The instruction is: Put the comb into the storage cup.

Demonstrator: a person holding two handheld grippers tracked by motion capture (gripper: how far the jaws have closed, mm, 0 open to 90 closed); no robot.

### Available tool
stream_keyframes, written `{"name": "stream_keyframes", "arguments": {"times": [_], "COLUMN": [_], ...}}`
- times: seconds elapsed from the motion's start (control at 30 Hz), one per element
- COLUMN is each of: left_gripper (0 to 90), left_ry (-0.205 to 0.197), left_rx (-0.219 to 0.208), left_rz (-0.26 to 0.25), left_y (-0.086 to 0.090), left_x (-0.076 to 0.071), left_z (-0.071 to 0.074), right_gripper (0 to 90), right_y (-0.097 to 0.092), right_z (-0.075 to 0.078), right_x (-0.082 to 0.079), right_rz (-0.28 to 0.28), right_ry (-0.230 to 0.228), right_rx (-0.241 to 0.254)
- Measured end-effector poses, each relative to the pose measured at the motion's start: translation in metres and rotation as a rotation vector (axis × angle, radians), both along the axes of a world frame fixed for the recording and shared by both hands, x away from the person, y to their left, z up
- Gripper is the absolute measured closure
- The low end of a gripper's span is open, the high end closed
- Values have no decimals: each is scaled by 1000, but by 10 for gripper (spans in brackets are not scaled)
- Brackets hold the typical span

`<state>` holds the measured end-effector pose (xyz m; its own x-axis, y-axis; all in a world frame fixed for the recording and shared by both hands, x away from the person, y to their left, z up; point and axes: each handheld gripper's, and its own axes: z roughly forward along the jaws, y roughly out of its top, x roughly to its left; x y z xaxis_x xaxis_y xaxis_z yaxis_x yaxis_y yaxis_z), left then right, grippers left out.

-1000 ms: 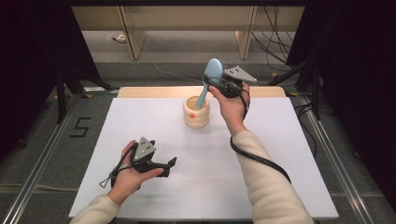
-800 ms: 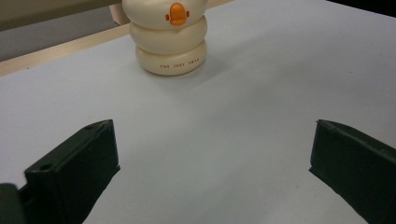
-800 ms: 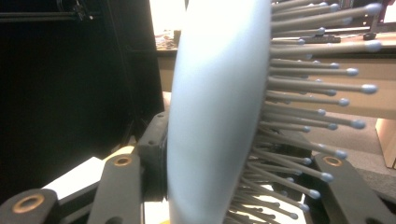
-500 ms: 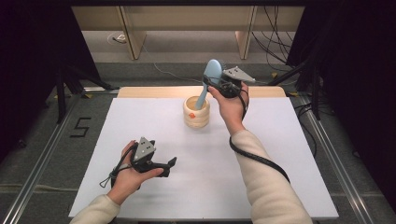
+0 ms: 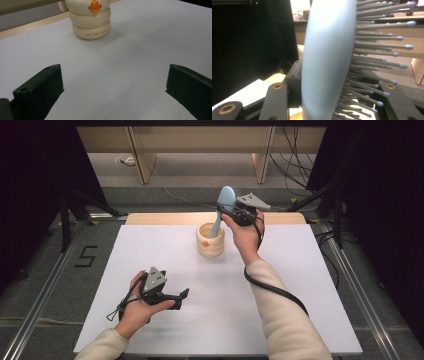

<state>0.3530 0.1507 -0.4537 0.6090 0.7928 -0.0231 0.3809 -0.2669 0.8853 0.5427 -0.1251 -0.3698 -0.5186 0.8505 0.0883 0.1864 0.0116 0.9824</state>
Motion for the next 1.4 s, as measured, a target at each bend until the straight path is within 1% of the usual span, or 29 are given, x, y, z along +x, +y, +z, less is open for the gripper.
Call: {"name": "stream_keyframes", "arguments": {"times": [0.83, 1.4], "left_gripper": [2, 2], "left_ry": [0, 0], "left_rx": [0, 0], "left_rz": [-2, -2], "left_y": [-1, -1], "left_x": [0, 0], "left_z": [0, 0], "right_gripper": [499, 497], "right_y": [3, 5], "right_z": [-6, -13], "right_x": [3, 5], "right_rz": [-5, -8], "right_ry": [13, 27], "right_rx": [-7, -12]}}
